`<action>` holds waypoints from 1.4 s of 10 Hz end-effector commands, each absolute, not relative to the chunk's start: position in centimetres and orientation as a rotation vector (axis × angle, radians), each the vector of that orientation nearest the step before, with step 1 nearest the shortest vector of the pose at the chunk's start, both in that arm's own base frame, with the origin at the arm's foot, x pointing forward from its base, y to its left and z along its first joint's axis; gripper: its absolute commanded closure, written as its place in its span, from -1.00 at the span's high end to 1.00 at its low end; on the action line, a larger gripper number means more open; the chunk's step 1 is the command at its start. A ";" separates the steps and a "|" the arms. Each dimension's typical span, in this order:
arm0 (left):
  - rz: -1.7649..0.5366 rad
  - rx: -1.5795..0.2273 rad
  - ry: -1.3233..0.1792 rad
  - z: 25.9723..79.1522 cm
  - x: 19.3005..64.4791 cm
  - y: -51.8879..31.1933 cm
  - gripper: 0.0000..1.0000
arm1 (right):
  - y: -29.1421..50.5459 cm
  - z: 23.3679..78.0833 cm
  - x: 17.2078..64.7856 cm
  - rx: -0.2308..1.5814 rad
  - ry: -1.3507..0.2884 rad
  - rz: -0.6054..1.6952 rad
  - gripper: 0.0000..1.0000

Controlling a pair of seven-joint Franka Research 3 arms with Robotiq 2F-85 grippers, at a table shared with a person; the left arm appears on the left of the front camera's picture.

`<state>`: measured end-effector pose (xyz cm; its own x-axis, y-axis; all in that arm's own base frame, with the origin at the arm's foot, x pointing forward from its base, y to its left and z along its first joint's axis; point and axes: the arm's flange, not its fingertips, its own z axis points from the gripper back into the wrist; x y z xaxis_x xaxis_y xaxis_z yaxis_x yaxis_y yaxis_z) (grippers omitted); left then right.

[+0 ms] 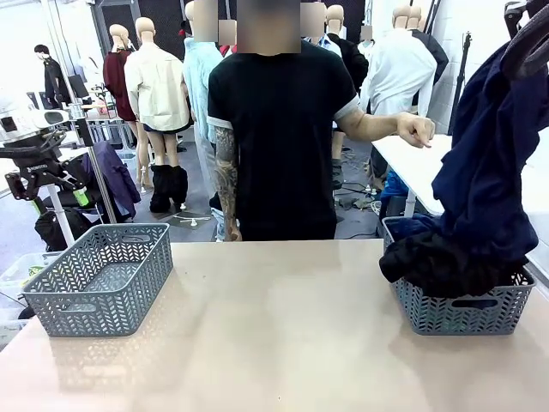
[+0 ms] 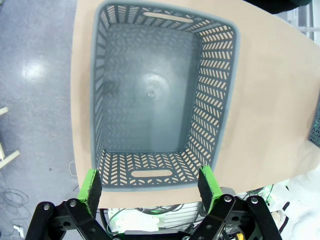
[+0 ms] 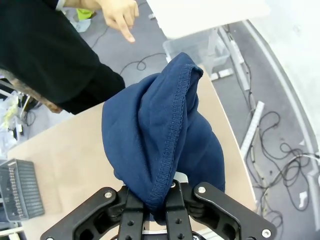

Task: Sort the tops and bottoms.
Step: Sort the clothes according to human instructions.

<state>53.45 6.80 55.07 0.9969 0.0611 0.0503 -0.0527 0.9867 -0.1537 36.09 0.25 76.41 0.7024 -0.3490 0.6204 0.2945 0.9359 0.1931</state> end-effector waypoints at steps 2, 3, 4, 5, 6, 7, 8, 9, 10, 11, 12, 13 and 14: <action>0.075 -0.151 -0.055 55.3 53.3 6.8 1.00 | 0.1 76.6 38.6 0.084 -0.664 -0.370 -1.00; 0.075 -0.151 -0.055 55.3 53.3 6.8 1.00 | -0.1 76.5 41.0 0.105 -0.654 -0.334 -1.00; 0.075 -0.151 -0.055 55.3 53.3 6.8 1.00 | -0.1 75.9 43.2 0.113 -0.592 -0.306 -1.00; 0.075 -0.151 -0.055 55.3 53.3 6.8 1.00 | -0.3 74.9 45.0 0.120 -0.531 -0.276 -1.00; 0.075 -0.151 -0.055 55.3 53.3 6.8 1.00 | -0.4 73.8 46.0 0.131 -0.477 -0.249 -1.00; 0.075 -0.151 -0.055 55.3 53.3 6.8 1.00 | -0.5 72.2 47.2 0.154 -0.450 -0.193 -1.00; 0.075 -0.151 -0.055 55.3 53.3 6.8 1.00 | -0.7 70.0 48.5 0.165 -0.379 -0.196 -1.00; 0.075 -0.151 -0.055 55.3 53.3 6.8 1.00 | -1.0 67.9 49.3 0.167 -0.311 -0.210 -1.00; 0.075 -0.151 -0.055 55.3 53.3 6.8 1.00 | -1.3 66.4 49.5 0.166 -0.263 -0.234 -1.00; 0.075 -0.151 -0.055 55.3 53.3 6.8 1.00 | -1.2 65.0 49.6 0.154 -0.221 -0.207 -1.00; 0.075 -0.151 -0.055 55.3 53.3 6.8 1.00 | -0.8 63.5 50.4 0.137 -0.179 -0.185 -1.00; 0.075 -0.151 -0.055 55.3 53.3 6.8 1.00 | -0.8 62.4 51.1 0.120 -0.165 -0.137 -1.00; 0.075 -0.151 -0.055 55.3 53.3 6.8 1.00 | -0.6 61.5 51.7 0.121 -0.170 -0.111 -1.00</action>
<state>53.46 6.79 55.04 0.9969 0.0608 0.0499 -0.0525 0.9867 -0.1537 51.11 -0.71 61.56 0.9743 -0.1710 0.1466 0.1507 0.9786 0.1398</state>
